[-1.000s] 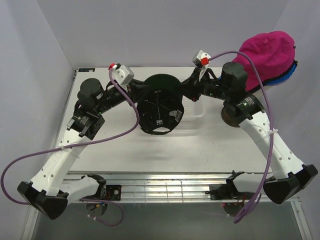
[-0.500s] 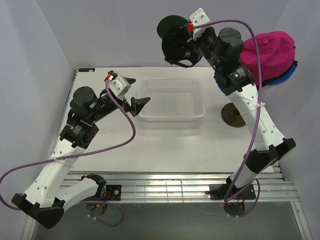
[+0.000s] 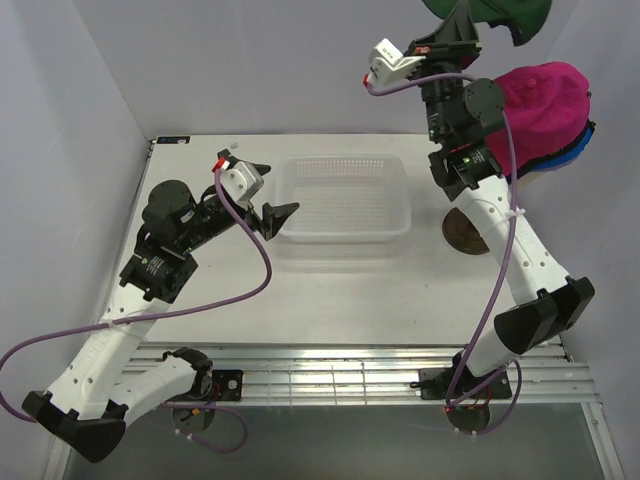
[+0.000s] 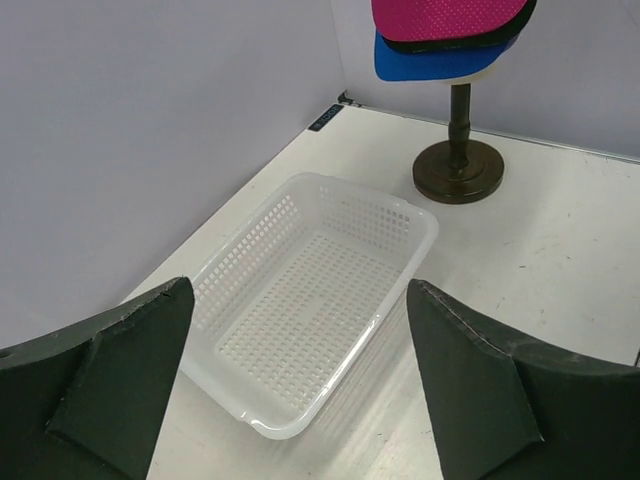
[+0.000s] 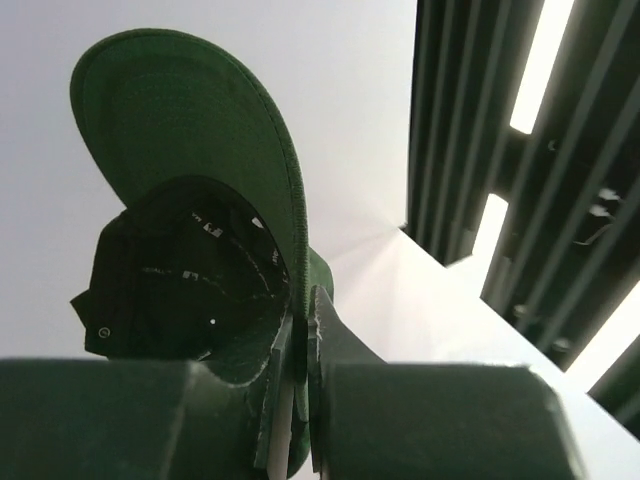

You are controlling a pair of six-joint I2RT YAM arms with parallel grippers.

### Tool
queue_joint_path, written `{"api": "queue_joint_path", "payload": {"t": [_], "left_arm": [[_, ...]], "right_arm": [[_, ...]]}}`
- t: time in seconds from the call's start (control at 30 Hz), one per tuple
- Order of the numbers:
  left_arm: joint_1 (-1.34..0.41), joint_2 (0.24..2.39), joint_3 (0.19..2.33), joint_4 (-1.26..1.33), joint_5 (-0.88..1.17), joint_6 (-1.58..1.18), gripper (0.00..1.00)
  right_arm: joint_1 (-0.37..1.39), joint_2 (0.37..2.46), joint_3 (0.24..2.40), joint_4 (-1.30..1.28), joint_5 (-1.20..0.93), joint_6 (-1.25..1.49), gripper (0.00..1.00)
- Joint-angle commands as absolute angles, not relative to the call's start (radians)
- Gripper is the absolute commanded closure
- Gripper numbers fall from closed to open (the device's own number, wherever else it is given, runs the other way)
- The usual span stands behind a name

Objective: Stack the hats

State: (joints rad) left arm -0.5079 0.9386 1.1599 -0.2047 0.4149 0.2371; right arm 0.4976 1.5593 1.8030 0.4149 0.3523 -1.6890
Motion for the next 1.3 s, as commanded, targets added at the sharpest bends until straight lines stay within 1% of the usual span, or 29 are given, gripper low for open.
{"api": "queue_joint_path", "payload": {"t": [0.0, 0.23, 0.47, 0.63, 0.97, 1.27], "left_arm": [[-0.514, 0.922, 1.173, -0.216, 0.440, 0.229, 0.02], [-0.515, 0.931, 1.178, -0.219, 0.471, 0.207, 0.02], [-0.515, 0.943, 1.169, -0.190, 0.474, 0.196, 0.02], [-0.515, 0.951, 1.172, -0.179, 0.477, 0.195, 0.02], [-0.515, 0.974, 1.178, -0.170, 0.486, 0.181, 0.02], [-0.514, 0.983, 1.175, -0.158, 0.488, 0.183, 0.02]], "right_arm": [[0.399, 1.439, 1.752, 0.540, 0.344, -1.916, 0.92], [0.290, 1.315, 1.602, 0.491, 0.322, -1.895, 0.92], [0.284, 1.224, 1.462, 0.390, 0.330, -1.830, 0.92], [0.284, 1.134, 1.341, 0.330, 0.293, -1.778, 0.92], [0.287, 1.008, 1.243, 0.196, 0.291, -1.732, 0.92], [0.307, 0.934, 1.195, 0.023, 0.245, -1.594, 0.92]]}}
